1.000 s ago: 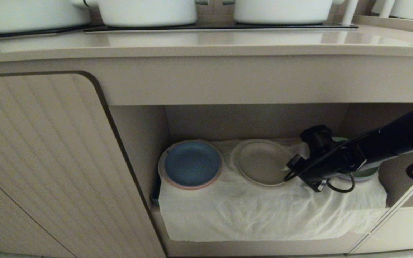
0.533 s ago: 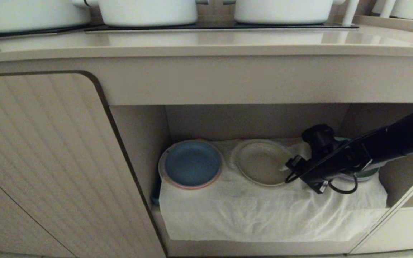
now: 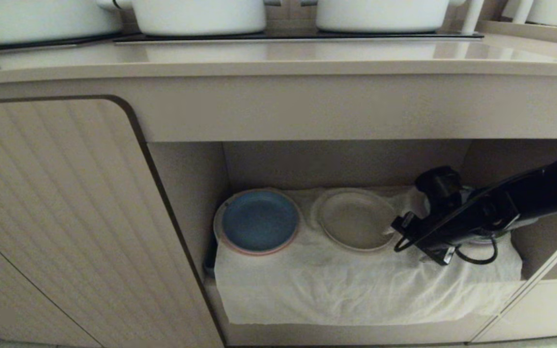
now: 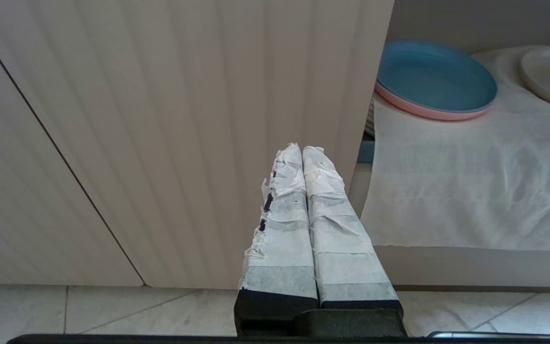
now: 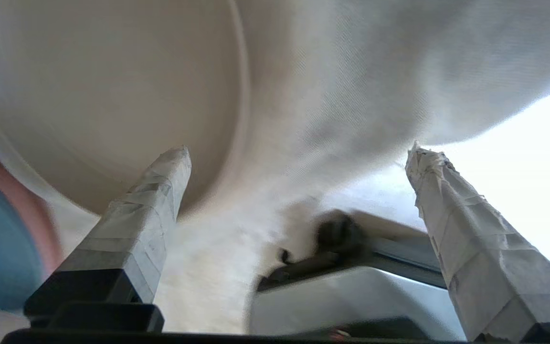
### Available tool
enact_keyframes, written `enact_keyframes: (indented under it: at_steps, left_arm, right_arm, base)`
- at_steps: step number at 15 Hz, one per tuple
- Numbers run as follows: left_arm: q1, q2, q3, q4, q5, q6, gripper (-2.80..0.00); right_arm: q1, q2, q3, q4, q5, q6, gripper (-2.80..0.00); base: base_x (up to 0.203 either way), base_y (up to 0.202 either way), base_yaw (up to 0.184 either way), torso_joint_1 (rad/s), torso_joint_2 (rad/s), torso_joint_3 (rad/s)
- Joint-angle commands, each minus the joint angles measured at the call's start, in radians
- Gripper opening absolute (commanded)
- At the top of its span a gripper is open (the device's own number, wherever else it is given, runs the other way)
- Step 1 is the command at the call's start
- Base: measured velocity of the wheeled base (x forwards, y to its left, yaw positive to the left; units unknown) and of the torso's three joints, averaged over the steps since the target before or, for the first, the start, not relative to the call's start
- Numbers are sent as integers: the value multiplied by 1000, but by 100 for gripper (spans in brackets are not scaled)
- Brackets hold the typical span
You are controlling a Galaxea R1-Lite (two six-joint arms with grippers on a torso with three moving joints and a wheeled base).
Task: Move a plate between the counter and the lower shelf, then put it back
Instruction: Put the plate in the cupboard, then pick up the plate in the cupboard
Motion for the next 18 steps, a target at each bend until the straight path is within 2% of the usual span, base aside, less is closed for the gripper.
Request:
enact_keyframes:
  at_steps: [1,4,7,17,18]
  left_arm:
    - [0,0,0,0,0,0,-280]
    - [0,0,0,0,0,0,-280]
    - [0,0,0,0,0,0,-280]
    - [0,0,0,0,0,0,-280]
    - [0,0,0,0,0,0,-280]
  right_arm:
    - [1,-44,40,0,2,-23,0]
    - [1,-103,92,22,2,-48,0]
    - [1,-170,161,49,5,-132,0]
    - [28,-433,460,40,3,-304,0]
    - [28,-463,482,39,1,-316,-280]
  base:
    - [0,0,0,0,0,0]
    - [0,0,0,0,0,0]
    - [0,0,0,0,0,0]
    - [0,0,0,0,0,0]
    - [0,0,0,0,0,0]
